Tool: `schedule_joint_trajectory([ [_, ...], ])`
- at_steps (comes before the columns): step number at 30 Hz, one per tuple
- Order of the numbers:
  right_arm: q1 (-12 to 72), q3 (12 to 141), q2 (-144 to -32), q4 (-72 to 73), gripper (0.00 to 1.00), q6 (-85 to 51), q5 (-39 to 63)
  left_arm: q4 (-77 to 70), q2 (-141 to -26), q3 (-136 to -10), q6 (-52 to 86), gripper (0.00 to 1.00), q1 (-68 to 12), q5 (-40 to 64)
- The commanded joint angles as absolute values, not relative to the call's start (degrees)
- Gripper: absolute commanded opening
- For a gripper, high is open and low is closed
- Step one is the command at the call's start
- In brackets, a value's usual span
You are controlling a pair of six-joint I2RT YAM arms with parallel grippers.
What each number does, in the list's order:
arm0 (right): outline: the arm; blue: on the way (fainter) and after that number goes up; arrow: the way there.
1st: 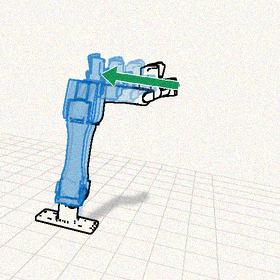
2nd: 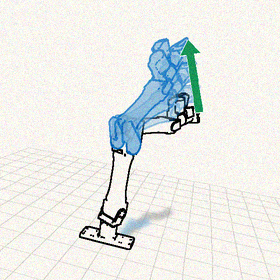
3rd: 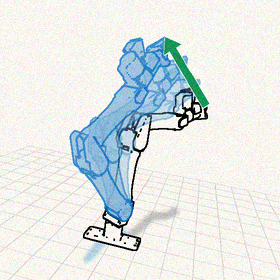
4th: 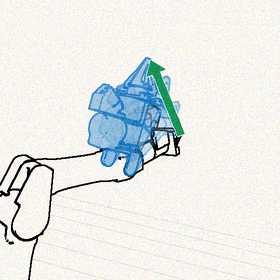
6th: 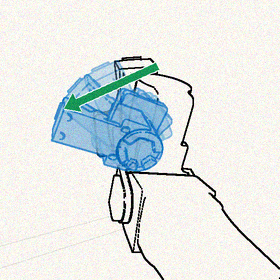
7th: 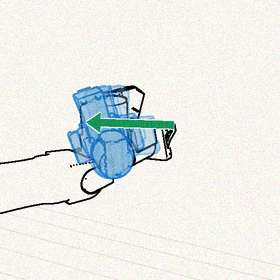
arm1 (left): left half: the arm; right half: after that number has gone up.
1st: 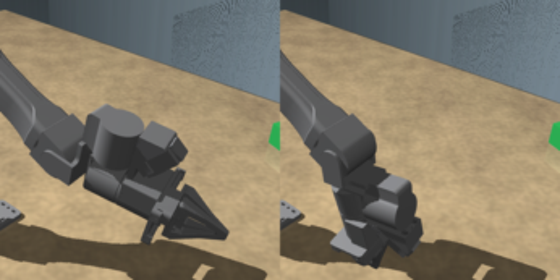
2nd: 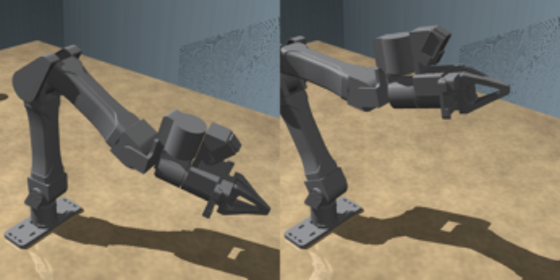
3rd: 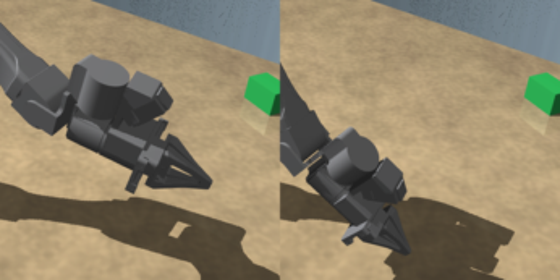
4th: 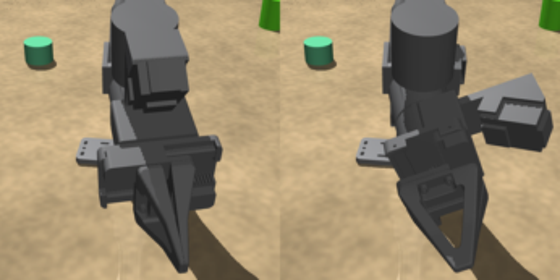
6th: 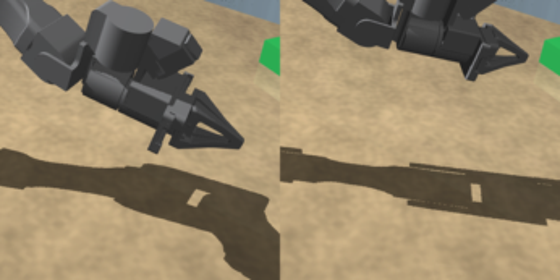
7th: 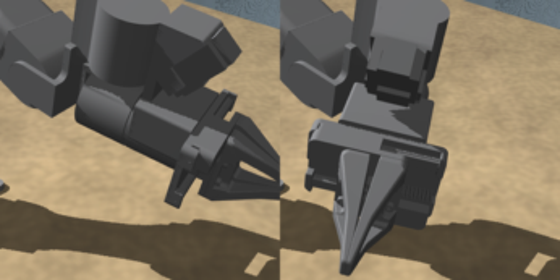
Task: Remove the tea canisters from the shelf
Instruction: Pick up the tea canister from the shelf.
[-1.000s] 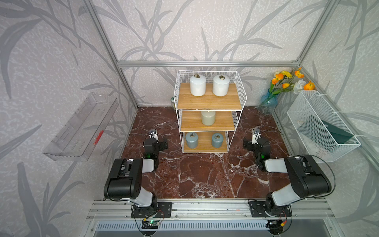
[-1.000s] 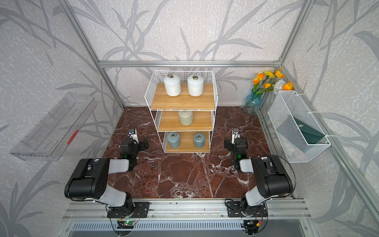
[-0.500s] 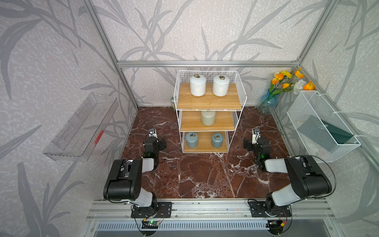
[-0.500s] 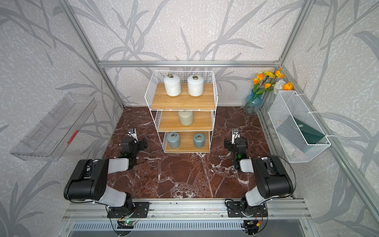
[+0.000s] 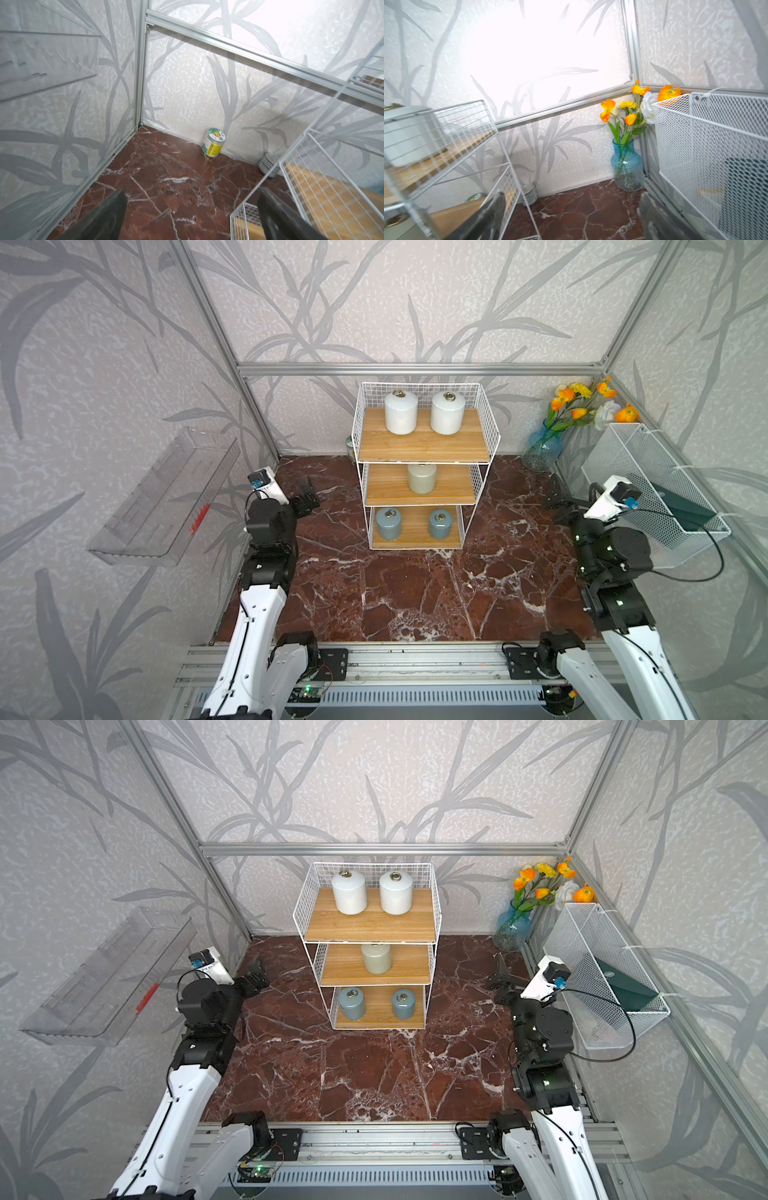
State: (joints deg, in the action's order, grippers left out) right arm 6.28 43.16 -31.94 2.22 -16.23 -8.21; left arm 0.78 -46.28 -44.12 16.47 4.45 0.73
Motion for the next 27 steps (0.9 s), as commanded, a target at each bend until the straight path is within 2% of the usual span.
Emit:
schedule_joint_trajectory([
  [1,6.4,44.0,-29.7,-14.3,0.99,-21.8,1.0,13.5,-39.9,-44.5,16.7,0.99,4.1,6.1],
  [4,7.9,46.1,-27.3,-22.7,0.99,-23.8,4.7,16.4,-32.3,-42.7,21.8,0.99,3.8,9.1],
  [9,14.4,44.6,-20.0,-31.7,0.99,-25.5,1.6,19.2,-25.3,-40.5,29.2,0.99,3.3,18.0],
  [11,16.1,43.9,-18.6,-33.9,0.99,-26.2,1.5,21.9,-22.4,-40.4,29.4,0.99,3.2,18.6],
  [15,17.6,42.0,-19.0,-33.9,0.99,-27.0,3.5,25.1,-20.4,-41.0,28.4,0.99,3.2,19.2],
  [18,20.6,40.8,-23.3,-32.0,0.99,-25.4,2.2,23.6,-21.3,-40.5,29.1,0.99,3.2,20.9],
  [21,29.9,40.9,-28.6,-29.3,0.99,-22.2,-5.5,21.9,-22.9,-39.9,29.5,0.99,2.9,21.9],
  [24,46.1,43.0,-34.6,-26.6,0.99,-17.4,-21.1,21.6,-24.7,-40.8,27.9,0.99,2.0,22.0],
  [27,57.8,44.4,-39.7,-21.5,0.99,-15.4,-30.3,22.5,-26.7,-42.5,25.5,0.99,0.5,20.8],
])
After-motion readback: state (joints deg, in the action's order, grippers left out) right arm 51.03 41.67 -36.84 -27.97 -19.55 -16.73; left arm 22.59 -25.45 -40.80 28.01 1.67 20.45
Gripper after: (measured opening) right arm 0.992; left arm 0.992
